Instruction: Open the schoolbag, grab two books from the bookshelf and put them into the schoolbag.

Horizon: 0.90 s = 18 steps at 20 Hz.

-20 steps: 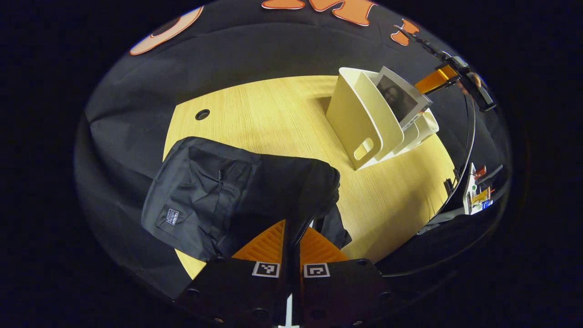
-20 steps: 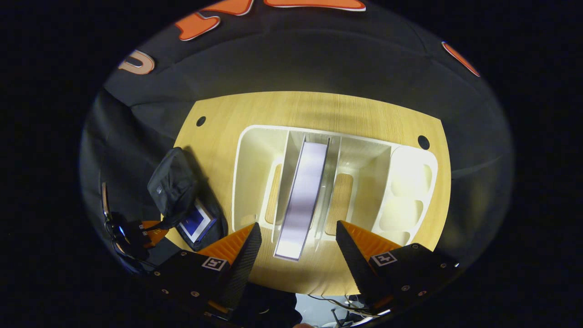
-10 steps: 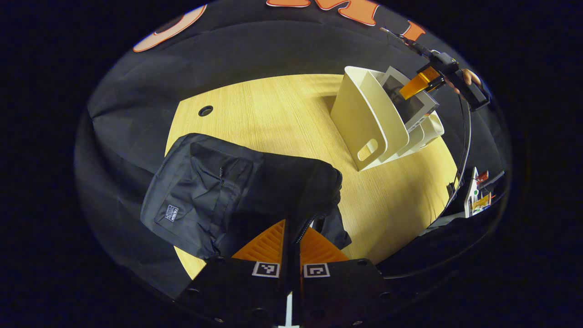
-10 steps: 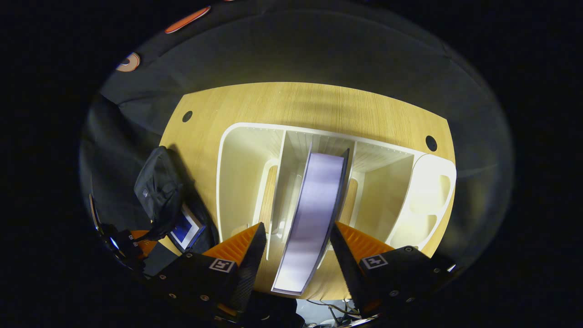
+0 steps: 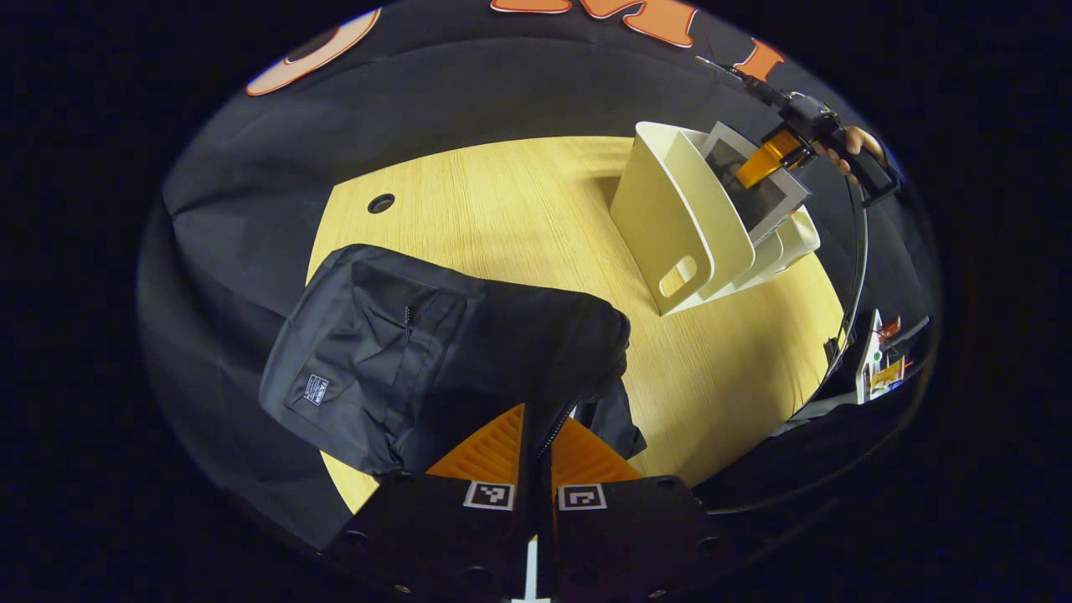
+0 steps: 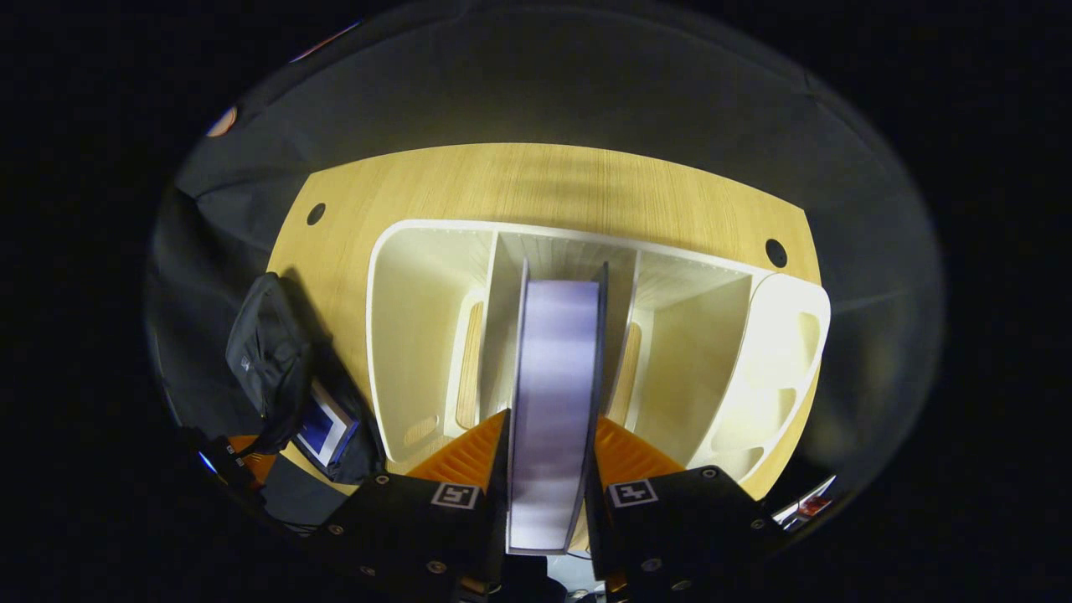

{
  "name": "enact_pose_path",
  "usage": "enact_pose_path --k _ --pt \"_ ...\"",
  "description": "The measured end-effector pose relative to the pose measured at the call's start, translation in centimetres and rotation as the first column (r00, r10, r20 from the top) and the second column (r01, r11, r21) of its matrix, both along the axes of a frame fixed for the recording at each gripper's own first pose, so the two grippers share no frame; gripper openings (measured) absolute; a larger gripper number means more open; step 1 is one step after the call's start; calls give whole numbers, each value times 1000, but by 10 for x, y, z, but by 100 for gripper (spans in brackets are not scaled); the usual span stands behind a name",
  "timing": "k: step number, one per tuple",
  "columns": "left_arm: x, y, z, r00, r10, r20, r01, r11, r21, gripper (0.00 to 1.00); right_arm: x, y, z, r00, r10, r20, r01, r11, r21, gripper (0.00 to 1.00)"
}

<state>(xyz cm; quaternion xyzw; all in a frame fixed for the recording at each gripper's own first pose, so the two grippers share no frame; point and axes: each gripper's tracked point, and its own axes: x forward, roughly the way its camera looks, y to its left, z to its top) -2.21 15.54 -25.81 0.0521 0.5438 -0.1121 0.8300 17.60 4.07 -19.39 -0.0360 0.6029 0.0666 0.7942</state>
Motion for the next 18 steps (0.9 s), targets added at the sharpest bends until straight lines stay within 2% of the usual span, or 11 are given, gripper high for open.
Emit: enact_pose_path --k 2,3,4,5,10,18 --pt "0 1 0 1000 0 4 0 1000 2 5 -4 -2 -1 1000 -10 -4 10 1000 -6 46" --pt "-1 1 1 1000 1 7 -1 1000 3 5 -7 -2 1 1000 -20 -9 20 1000 -6 39" --pt "-2 0 2 1000 2 7 -2 1000 3 5 -11 -1 1 999 -27 -16 27 1000 -2 45" --pt "-2 1 2 1000 2 11 -3 1000 3 5 -14 -1 2 999 -37 -22 37 999 3 38" --pt "-4 3 4 999 -19 26 19 1000 -9 5 -24 0 12 997 -82 5 82 997 7 38" --pt "-8 9 7 994 -101 46 103 994 -23 5 -71 6 32 990 -137 30 136 991 10 37"
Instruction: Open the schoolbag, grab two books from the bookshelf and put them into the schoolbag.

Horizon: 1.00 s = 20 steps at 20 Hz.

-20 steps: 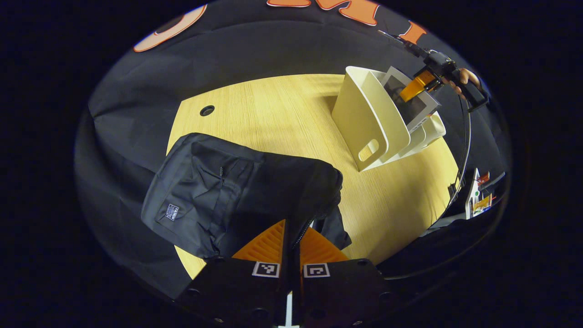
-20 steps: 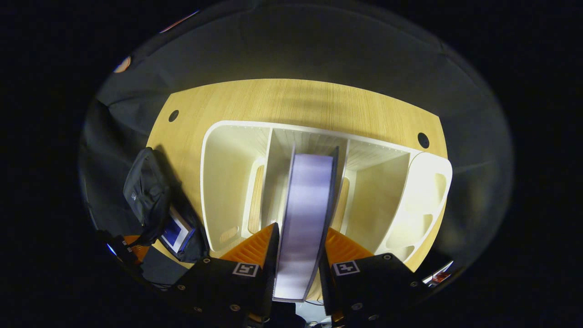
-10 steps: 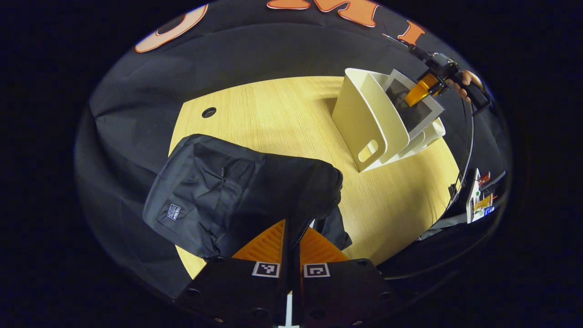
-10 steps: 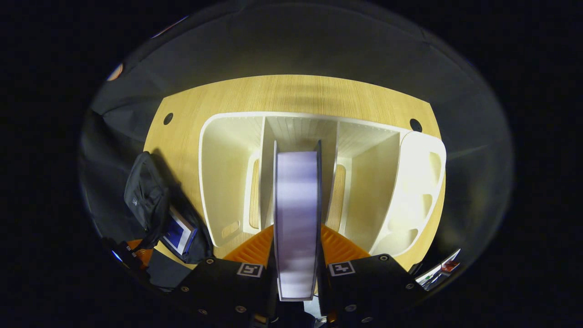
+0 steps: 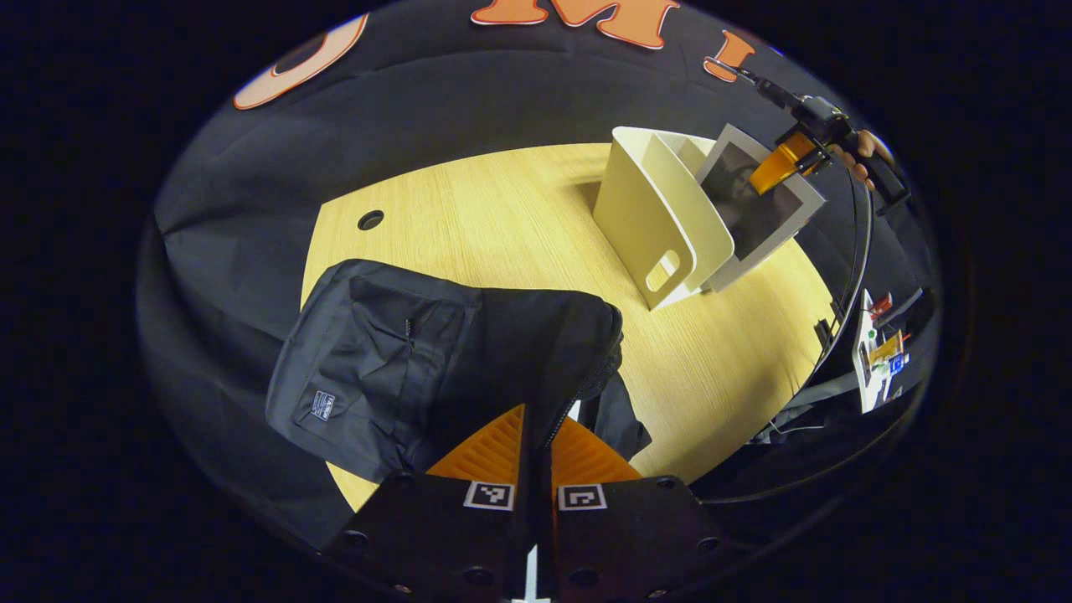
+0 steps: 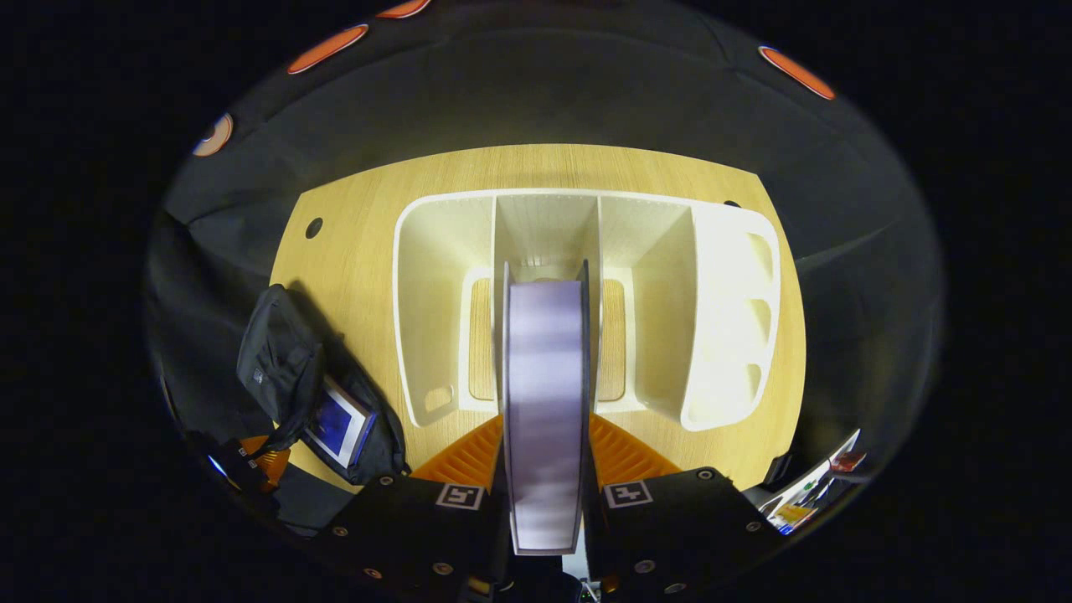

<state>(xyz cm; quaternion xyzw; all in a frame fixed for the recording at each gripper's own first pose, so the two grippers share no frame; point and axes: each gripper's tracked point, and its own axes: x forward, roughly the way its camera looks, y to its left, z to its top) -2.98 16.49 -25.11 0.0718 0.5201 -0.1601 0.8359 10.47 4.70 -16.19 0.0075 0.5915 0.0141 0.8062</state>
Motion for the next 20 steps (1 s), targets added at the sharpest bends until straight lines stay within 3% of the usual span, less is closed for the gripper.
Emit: enact_pose_path --k 11,20 --pt "-3 3 3 991 -137 11 137 990 -15 5 -85 2 1 996 -88 -14 89 996 14 37" --pt "-3 5 7 970 -241 18 241 971 -1 5 -147 28 -14 990 -142 -21 144 983 113 37"
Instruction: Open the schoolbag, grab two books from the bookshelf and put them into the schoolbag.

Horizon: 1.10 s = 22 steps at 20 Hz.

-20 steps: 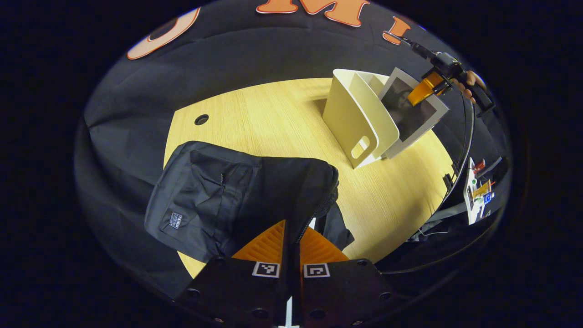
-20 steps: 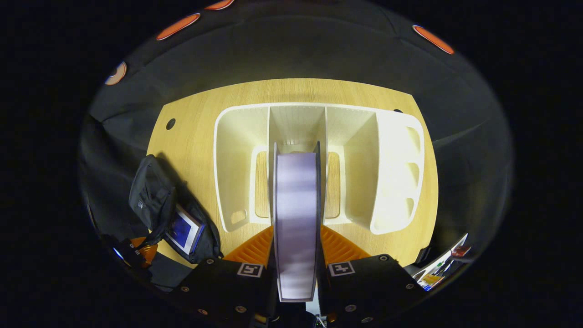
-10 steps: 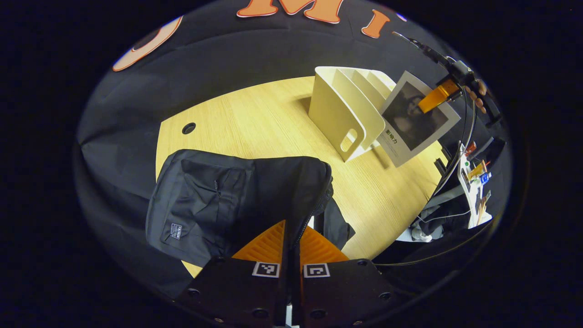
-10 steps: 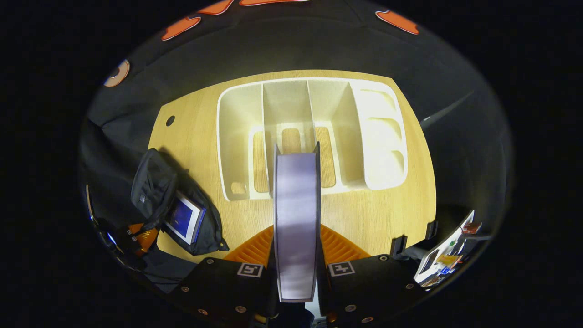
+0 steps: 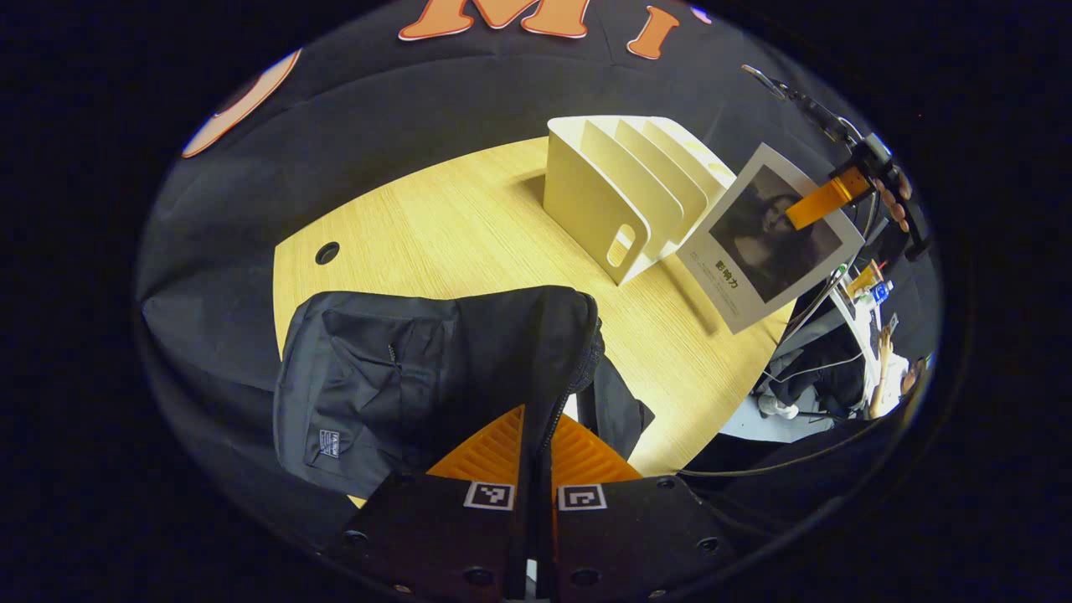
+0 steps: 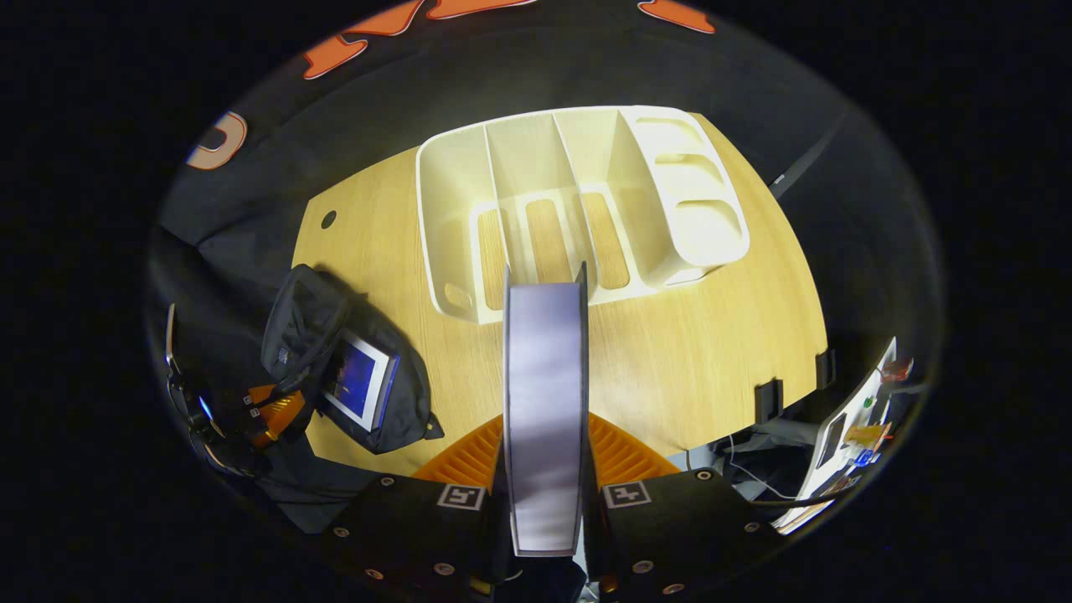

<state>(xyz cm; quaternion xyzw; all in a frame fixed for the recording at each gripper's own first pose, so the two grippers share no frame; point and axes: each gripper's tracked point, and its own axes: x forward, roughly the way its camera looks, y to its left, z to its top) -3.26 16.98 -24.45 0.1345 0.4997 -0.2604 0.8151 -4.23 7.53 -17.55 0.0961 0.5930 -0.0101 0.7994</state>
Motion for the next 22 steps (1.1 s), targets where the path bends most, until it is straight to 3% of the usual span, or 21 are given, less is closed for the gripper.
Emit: enact_pose_path --k 12,16,22 --pt "15 5 14 999 -44 30 43 999 27 5 -41 47 7 990 -111 88 84 960 266 35" --pt "17 6 15 998 -51 38 49 998 35 5 -48 69 11 982 -154 109 101 916 389 35" --pt "22 7 21 997 -50 55 47 998 45 5 -39 119 2 962 -229 149 102 806 583 34"
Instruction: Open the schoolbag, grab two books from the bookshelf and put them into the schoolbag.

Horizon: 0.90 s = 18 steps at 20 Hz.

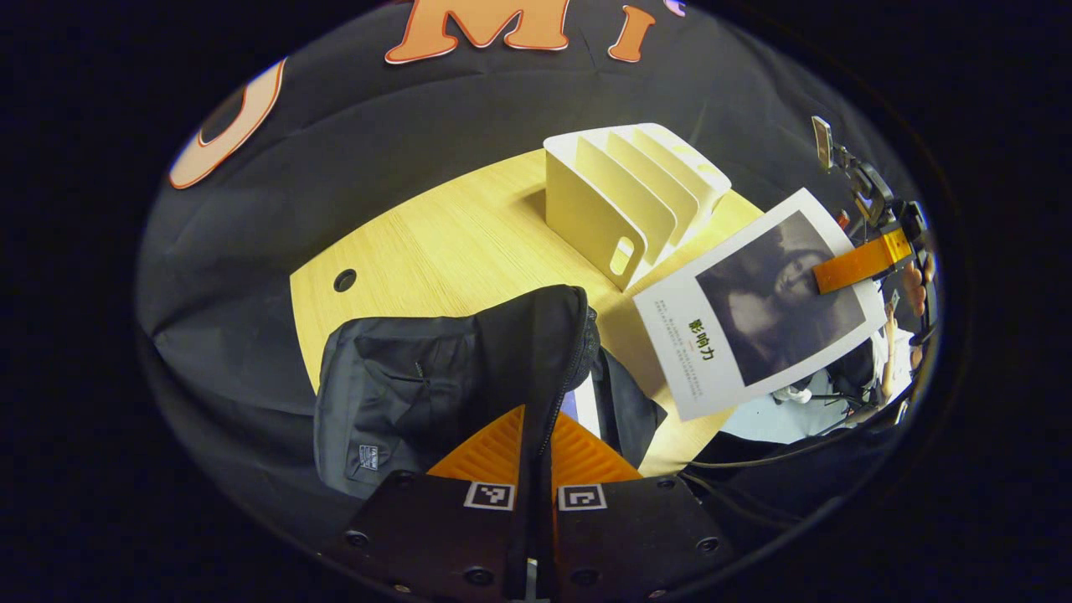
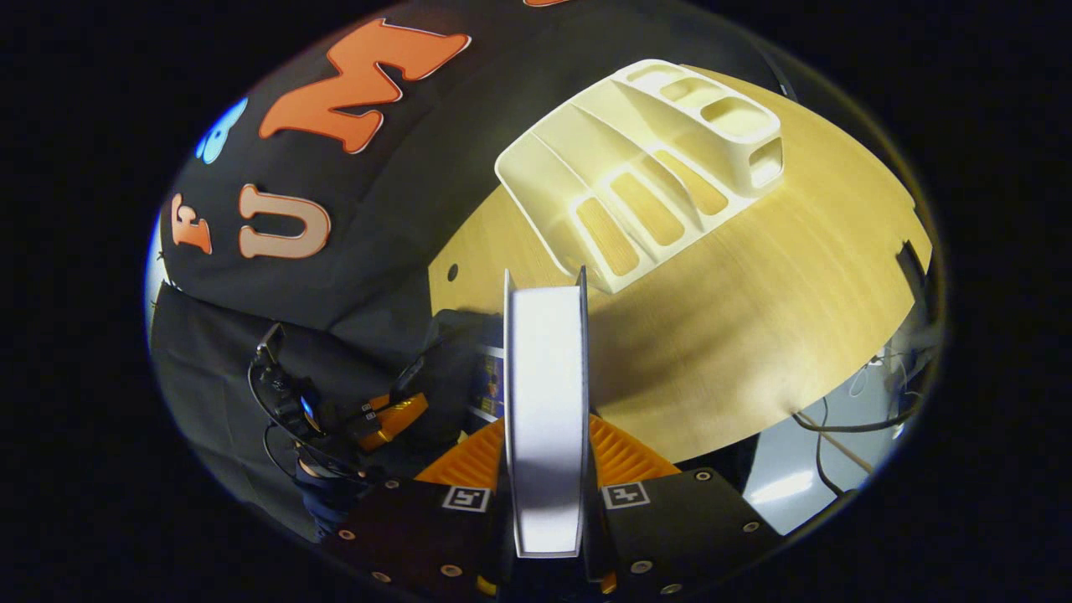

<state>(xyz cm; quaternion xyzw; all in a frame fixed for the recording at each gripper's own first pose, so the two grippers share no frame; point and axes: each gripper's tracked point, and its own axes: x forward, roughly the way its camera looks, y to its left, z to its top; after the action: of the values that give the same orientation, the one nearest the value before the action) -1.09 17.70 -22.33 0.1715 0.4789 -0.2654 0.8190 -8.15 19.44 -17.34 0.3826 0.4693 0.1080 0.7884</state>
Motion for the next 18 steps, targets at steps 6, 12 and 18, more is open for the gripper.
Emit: enact_pose_path --k 6,12,18 --pt "2 0 1 1000 10 7 -10 1000 0 5 14 57 -14 999 32 40 -37 991 129 33" --pt "3 -3 1 999 31 13 -31 999 -14 5 27 102 -24 996 40 74 -57 971 232 33" --pt "3 -5 0 999 45 10 -45 999 -19 5 37 134 -54 998 36 59 -51 960 277 33"
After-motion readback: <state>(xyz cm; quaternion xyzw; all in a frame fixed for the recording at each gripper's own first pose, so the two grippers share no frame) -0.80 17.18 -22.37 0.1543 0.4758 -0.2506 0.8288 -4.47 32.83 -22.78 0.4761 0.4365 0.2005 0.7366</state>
